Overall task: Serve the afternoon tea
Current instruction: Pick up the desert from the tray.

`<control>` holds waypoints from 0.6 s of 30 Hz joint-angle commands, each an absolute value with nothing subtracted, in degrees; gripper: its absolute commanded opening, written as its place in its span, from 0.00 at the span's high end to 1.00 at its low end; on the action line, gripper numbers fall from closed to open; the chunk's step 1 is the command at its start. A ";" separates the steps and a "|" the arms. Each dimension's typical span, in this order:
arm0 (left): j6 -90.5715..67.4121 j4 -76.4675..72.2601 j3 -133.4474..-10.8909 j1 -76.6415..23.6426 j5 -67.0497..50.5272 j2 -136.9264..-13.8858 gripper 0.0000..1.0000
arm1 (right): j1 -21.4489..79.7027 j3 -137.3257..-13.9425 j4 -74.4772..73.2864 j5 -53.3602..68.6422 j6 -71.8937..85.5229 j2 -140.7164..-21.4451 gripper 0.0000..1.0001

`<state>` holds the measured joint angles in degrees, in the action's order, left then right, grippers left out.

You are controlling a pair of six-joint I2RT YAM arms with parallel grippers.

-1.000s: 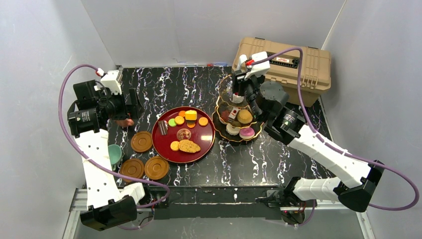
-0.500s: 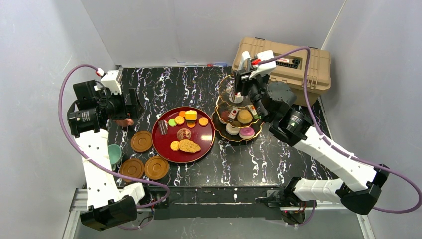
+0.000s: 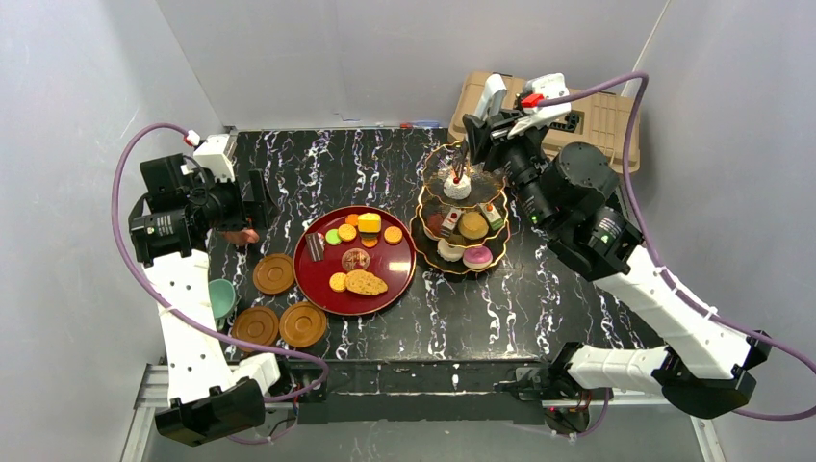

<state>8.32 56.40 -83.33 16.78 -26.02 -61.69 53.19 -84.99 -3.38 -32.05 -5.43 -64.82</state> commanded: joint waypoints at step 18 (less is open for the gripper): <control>5.92 59.89 -88.27 17.13 -24.40 -65.23 0.02 | 62.83 -102.81 -0.54 -14.42 -1.56 -89.47 0.82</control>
<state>6.79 57.74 -86.21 16.78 -25.02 -65.06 59.75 -100.71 -4.49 -16.21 -1.52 -84.79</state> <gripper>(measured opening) 0.977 0.450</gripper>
